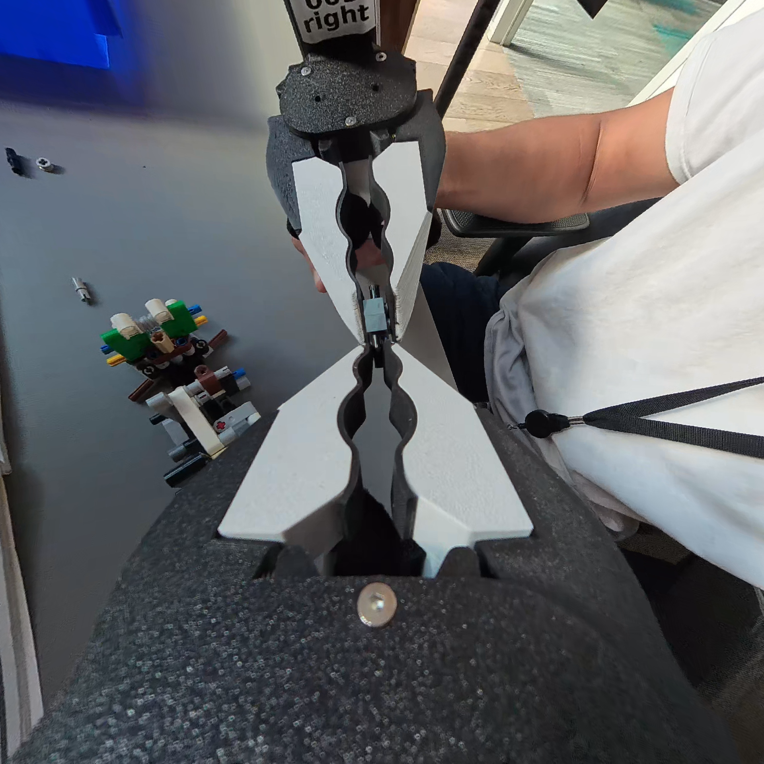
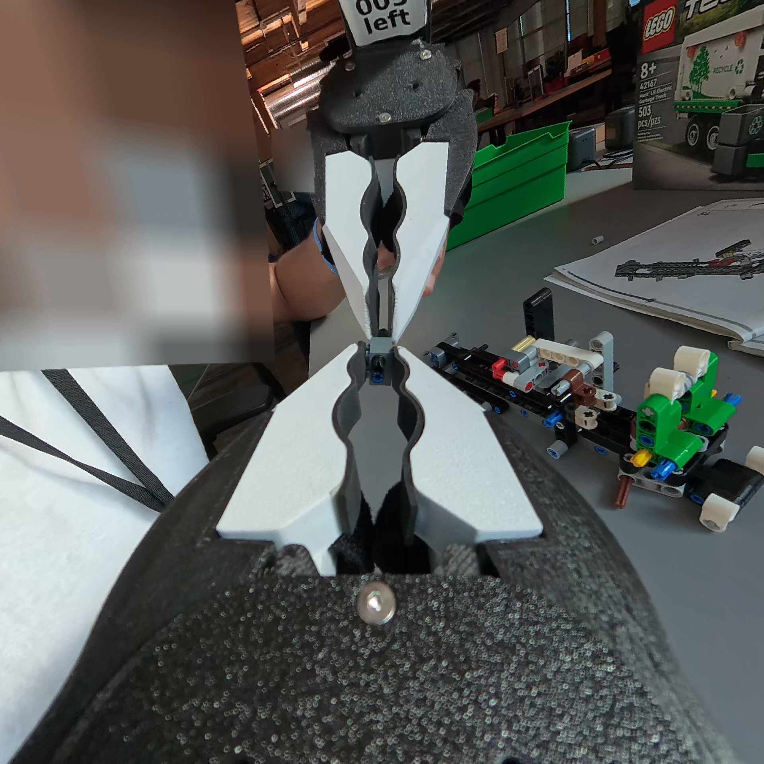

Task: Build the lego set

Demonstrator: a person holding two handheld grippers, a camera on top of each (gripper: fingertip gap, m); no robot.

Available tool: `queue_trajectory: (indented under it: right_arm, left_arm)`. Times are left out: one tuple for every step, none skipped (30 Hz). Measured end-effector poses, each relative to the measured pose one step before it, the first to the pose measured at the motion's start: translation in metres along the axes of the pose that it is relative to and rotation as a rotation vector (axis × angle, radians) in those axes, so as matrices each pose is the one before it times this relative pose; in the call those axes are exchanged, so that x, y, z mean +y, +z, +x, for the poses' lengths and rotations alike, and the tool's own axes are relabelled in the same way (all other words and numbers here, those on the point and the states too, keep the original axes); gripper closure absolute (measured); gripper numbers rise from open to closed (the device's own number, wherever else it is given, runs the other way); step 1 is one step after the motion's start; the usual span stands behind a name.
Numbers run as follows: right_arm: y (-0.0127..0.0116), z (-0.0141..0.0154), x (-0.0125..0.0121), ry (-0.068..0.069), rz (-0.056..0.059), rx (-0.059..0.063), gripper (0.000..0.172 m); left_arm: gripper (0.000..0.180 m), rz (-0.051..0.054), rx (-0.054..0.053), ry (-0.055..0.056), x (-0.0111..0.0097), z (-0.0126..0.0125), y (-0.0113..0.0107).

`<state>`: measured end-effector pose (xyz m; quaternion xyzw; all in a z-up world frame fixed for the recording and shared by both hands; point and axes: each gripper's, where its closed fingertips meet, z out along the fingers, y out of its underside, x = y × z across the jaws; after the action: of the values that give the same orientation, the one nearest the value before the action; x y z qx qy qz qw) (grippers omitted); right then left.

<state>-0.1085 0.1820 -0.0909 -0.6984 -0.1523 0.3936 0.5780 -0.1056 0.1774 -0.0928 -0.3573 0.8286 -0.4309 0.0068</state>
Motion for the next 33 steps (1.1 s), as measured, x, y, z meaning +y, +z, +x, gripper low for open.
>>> queue_trajectory:
  right_arm:
    - [-0.00018, -0.00037, -0.00017, -0.0019, 0.0014, -0.0014, 0.162]
    - [-0.00009, -0.00103, 0.00012, -0.0035, -0.0005, -0.0044, 0.162]
    - [-0.00016, -0.00002, 0.00083, 0.0027, -0.0052, -0.0008, 0.162]
    - [-0.00013, 0.00046, -0.00012, 0.0003, 0.0011, 0.0040, 0.162]
    - [0.00026, -0.00052, 0.00017, -0.0016, -0.0014, -0.0029, 0.162]
    - [0.00000, 0.00006, -0.00011, -0.0007, 0.0010, 0.0005, 0.162]
    - [-0.00002, 0.00027, 0.00018, 0.0018, -0.0012, 0.0011, 0.162]
    - [0.00012, -0.00001, -0.00001, -0.0010, -0.0003, 0.0006, 0.162]
    - [0.00013, 0.00012, 0.00020, -0.0020, -0.0012, 0.0024, 0.162]
    - [0.00046, 0.00025, 0.00055, -0.0020, -0.0046, 0.0036, 0.162]
    - [0.00020, 0.00032, 0.00015, 0.0000, -0.0012, 0.0023, 0.162]
    - [0.00021, 0.00000, 0.00028, 0.0016, -0.0020, -0.0009, 0.162]
    - [0.00016, -0.00001, 0.00017, 0.0007, -0.0017, -0.0007, 0.162]
    - [-0.00019, 0.00028, -0.00019, 0.0015, 0.0013, 0.0006, 0.162]
    - [0.00004, 0.00028, 0.00014, 0.0008, -0.0005, 0.0017, 0.162]
    - [-0.00039, 0.00024, -0.00067, 0.0009, 0.0046, 0.0013, 0.162]
    - [-0.00027, -0.00054, -0.00025, 0.0002, 0.0022, -0.0049, 0.162]
    - [0.00030, -0.00005, 0.00036, -0.0008, -0.0028, 0.0008, 0.162]
    - [0.00028, -0.00004, 0.00032, -0.0009, -0.0021, 0.0002, 0.162]
    - [0.00015, -0.00054, 0.00021, -0.0012, -0.0019, -0.0033, 0.162]
    - [0.00008, -0.00003, 0.00006, 0.0006, -0.0008, -0.0008, 0.162]
    - [0.00038, -0.00021, 0.00045, 0.0004, -0.0036, -0.0019, 0.162]
    - [0.00078, -0.00066, 0.00109, -0.0017, -0.0080, -0.0032, 0.162]
    - [0.00030, 0.00009, 0.00069, 0.0011, -0.0047, 0.0004, 0.162]
    - [-0.00005, -0.00010, 0.00003, 0.0009, -0.0006, -0.0012, 0.162]
    - [-0.00002, -0.00061, 0.00024, 0.0010, -0.0013, -0.0046, 0.162]
    - [-0.00001, 0.00001, 0.00026, 0.0027, -0.0020, -0.0007, 0.162]
    - [0.00067, 0.00013, 0.00094, 0.0010, -0.0066, 0.0010, 0.162]
    - [0.00037, -0.00001, 0.00057, -0.0009, -0.0047, 0.0006, 0.162]
    - [-0.00053, -0.00003, -0.00060, 0.0015, 0.0047, -0.0014, 0.162]
    - [-0.00040, 0.00005, -0.00042, 0.0011, 0.0035, -0.0007, 0.162]
    - [-0.00025, 0.00033, -0.00015, -0.0001, 0.0014, 0.0028, 0.162]
    - [-0.00037, 0.00027, -0.00036, 0.0007, 0.0028, 0.0024, 0.162]
  left_arm:
    - [0.177, -0.0078, -0.0043, 0.0007, 0.00044, -0.00011, 0.00077]
    - [0.177, -0.0070, 0.0059, -0.0022, 0.00071, 0.00098, 0.00121]
    - [0.178, -0.0018, 0.0041, -0.0010, 0.00046, 0.00029, 0.00072]
    - [0.177, 0.0025, 0.0036, -0.0080, -0.00005, -0.00044, 0.00006]
    - [0.178, 0.0015, 0.0113, -0.0110, 0.00005, 0.00028, -0.00013]
    - [0.178, 0.0031, 0.0058, -0.0015, -0.00021, 0.00002, -0.00018]
    - [0.178, 0.0018, 0.0026, 0.0005, 0.00023, -0.00020, 0.00011]
    - [0.178, 0.0028, 0.0044, -0.0043, -0.00004, 0.00007, -0.00018]
    - [0.178, 0.0028, 0.0037, -0.0008, 0.00024, 0.00013, 0.00004]
    - [0.178, -0.0004, 0.0026, 0.0002, 0.00064, 0.00016, 0.00001]
    - [0.178, 0.0027, 0.0015, 0.0003, 0.00020, 0.00002, -0.00008]
    - [0.178, 0.0015, 0.0088, 0.0006, 0.00018, 0.00122, -0.00001]
    - [0.178, -0.0002, 0.0066, 0.0017, 0.00018, 0.00116, 0.00018]
    - [0.178, -0.0003, -0.0004, 0.0020, 0.00000, 0.00004, 0.00017]
    - [0.178, -0.0006, -0.0014, -0.0019, -0.00004, -0.00045, 0.00005]
    - [0.178, 0.0054, -0.0030, -0.0030, -0.00098, -0.00066, -0.00060]
    - [0.178, 0.0056, 0.0010, -0.0006, -0.00102, -0.00016, -0.00068]
    - [0.178, 0.0007, 0.0013, 0.0014, -0.00022, -0.00006, -0.00056]
    - [0.178, 0.0005, 0.0014, 0.0046, 0.00000, 0.00011, -0.00025]
    - [0.178, 0.0013, 0.0043, 0.0033, 0.00014, 0.00044, -0.00008]
    - [0.178, 0.0023, 0.0035, -0.0009, 0.00007, 0.00017, -0.00004]
    - [0.178, -0.0012, 0.0044, 0.0004, 0.00053, 0.00034, 0.00000]
    - [0.178, -0.0039, 0.0064, 0.0026, 0.00089, 0.00072, 0.00015]
    - [0.178, -0.0011, 0.0025, 0.0018, 0.00047, 0.00014, 0.00000]
    - [0.178, 0.0011, 0.0036, -0.0021, 0.00022, 0.00010, 0.00013]
    - [0.178, 0.0035, 0.0063, -0.0016, -0.00022, 0.00046, 0.00009]
    - [0.178, 0.0021, 0.0025, 0.0000, 0.00002, 0.00001, -0.00012]
    - [0.178, -0.0030, 0.0034, -0.0014, 0.00054, 0.00009, 0.00019]
    - [0.178, -0.0034, 0.0024, -0.0005, 0.00069, 0.00015, 0.00039]
    - [0.178, 0.0048, 0.0016, -0.0018, -0.00030, -0.00008, 0.00029]
    - [0.178, 0.0038, 0.0029, -0.0067, -0.00032, -0.00019, 0.00034]
    - [0.178, 0.0042, 0.0039, -0.0058, -0.00034, -0.00017, 0.00028]
    - [0.178, 0.0071, 0.0036, -0.0036, -0.00047, -0.00038, -0.00005]
